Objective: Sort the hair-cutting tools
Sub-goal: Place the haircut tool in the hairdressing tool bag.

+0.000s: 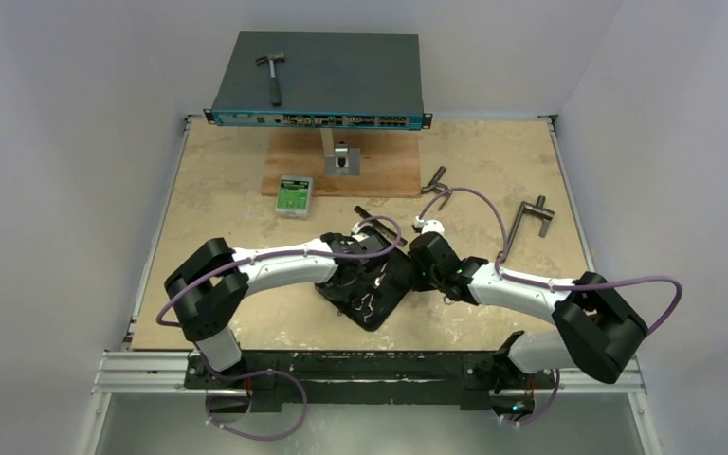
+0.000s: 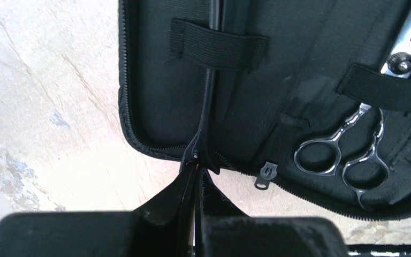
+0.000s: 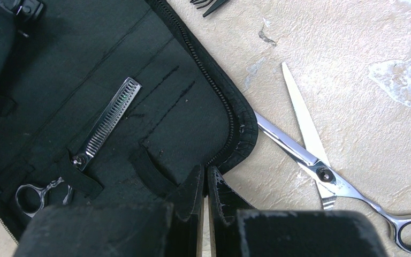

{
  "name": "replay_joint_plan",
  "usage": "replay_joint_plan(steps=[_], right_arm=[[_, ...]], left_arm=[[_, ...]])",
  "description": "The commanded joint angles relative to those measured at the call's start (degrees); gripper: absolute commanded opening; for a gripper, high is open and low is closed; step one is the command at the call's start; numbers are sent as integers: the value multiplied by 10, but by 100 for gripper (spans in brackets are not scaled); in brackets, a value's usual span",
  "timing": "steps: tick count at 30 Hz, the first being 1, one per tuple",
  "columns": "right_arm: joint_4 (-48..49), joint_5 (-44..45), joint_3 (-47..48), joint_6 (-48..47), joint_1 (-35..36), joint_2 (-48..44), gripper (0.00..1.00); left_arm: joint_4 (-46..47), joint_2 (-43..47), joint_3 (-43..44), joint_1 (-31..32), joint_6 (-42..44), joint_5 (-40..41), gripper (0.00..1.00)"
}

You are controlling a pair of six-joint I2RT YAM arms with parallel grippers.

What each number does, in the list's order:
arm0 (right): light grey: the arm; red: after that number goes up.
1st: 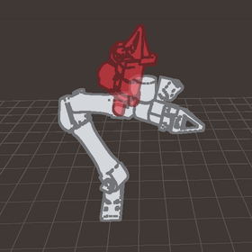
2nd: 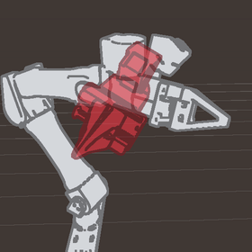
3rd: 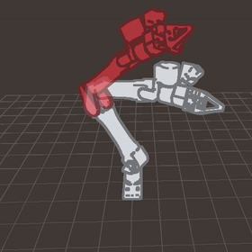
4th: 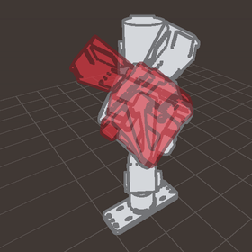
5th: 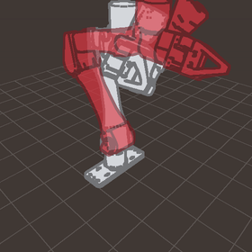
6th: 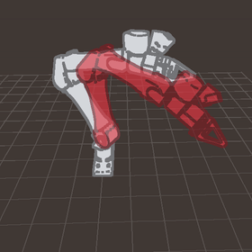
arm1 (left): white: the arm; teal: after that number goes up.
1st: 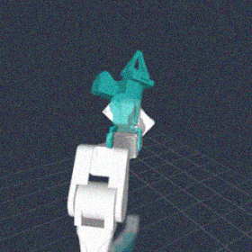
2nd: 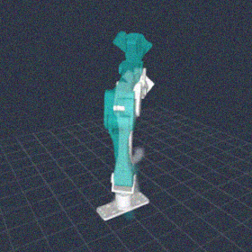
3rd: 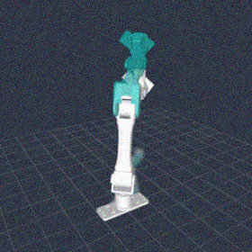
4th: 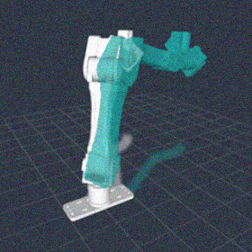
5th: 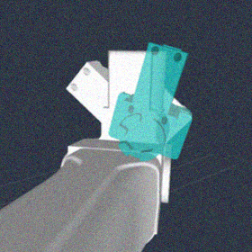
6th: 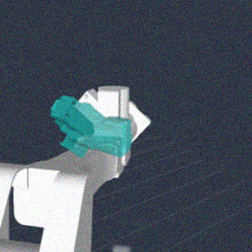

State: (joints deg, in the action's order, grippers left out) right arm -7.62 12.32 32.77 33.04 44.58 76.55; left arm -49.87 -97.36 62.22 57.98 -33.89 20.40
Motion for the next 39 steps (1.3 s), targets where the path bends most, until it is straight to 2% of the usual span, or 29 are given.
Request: replay_joint_plan(steps=[1,18,28,39], right_arm=[[14,-12,18,-10,1,-1,0],[13,-20,22,-17,2,9,0],[10,-22,25,-19,1,15,0],[-11,-10,35,-21,1,7,0]], left_arm=[[32,-1,8,-10,-11,36,0],[78,-13,31,-11,26,43,0],[51,-23,52,-24,13,87,0],[31,50,28,-35,-13,120,0]])
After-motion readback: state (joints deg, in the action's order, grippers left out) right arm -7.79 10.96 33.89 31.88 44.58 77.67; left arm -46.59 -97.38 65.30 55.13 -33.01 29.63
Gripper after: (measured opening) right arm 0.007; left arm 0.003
